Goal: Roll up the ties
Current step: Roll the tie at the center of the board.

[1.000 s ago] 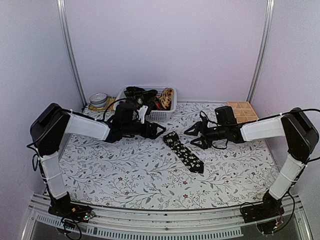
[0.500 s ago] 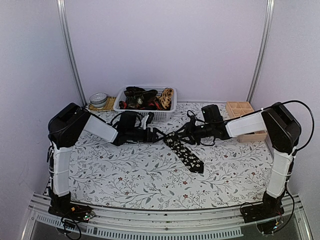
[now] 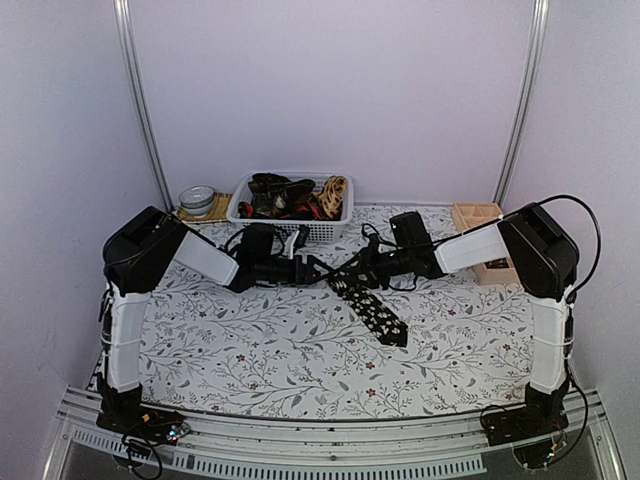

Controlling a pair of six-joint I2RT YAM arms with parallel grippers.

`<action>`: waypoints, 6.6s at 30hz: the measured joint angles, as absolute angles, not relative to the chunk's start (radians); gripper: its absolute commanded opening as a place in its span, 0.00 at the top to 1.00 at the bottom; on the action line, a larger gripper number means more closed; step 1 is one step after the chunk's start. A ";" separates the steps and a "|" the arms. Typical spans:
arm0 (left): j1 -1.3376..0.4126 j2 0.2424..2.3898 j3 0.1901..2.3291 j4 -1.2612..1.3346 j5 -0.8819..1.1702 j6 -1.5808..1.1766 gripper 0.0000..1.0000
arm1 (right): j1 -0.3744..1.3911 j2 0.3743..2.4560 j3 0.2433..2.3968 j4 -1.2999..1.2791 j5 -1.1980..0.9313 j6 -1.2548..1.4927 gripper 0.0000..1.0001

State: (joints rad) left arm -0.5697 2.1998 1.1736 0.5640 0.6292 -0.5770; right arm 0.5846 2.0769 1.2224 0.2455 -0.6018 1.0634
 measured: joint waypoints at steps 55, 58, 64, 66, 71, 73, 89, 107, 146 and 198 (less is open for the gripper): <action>-0.602 2.332 1.293 0.554 0.766 -0.548 0.94 | 0.568 2.085 1.173 0.281 -0.624 1.031 0.61; -0.609 2.319 1.290 0.538 0.746 -0.542 0.64 | 0.568 2.085 1.179 0.269 -0.624 1.016 0.61; -0.636 2.288 1.276 0.517 0.721 -0.546 0.32 | 0.568 2.084 1.187 0.250 -0.620 0.985 0.59; -0.640 2.282 1.272 0.517 0.714 -0.543 0.28 | 0.568 2.084 1.185 0.259 -0.627 0.982 0.56; -0.643 2.279 1.258 0.536 0.697 -0.546 0.21 | 0.568 2.084 1.182 0.286 -0.648 0.974 0.53; -0.643 2.276 1.252 0.545 0.691 -0.550 0.18 | 0.566 2.083 1.192 0.278 -0.654 0.955 0.52; -0.631 2.254 1.190 0.663 0.639 -0.588 0.00 | 0.529 1.879 1.289 0.163 -0.691 0.825 0.55; -0.608 2.326 1.316 0.627 0.698 -0.636 0.05 | 0.529 1.903 1.176 0.090 -0.665 0.794 0.76; -0.612 2.365 1.398 0.496 0.764 -0.548 0.27 | 0.545 2.141 1.224 0.118 -0.663 0.879 0.89; -0.865 2.223 1.485 0.009 -0.069 -0.115 1.00 | 0.456 1.787 0.977 0.063 -0.608 0.823 0.54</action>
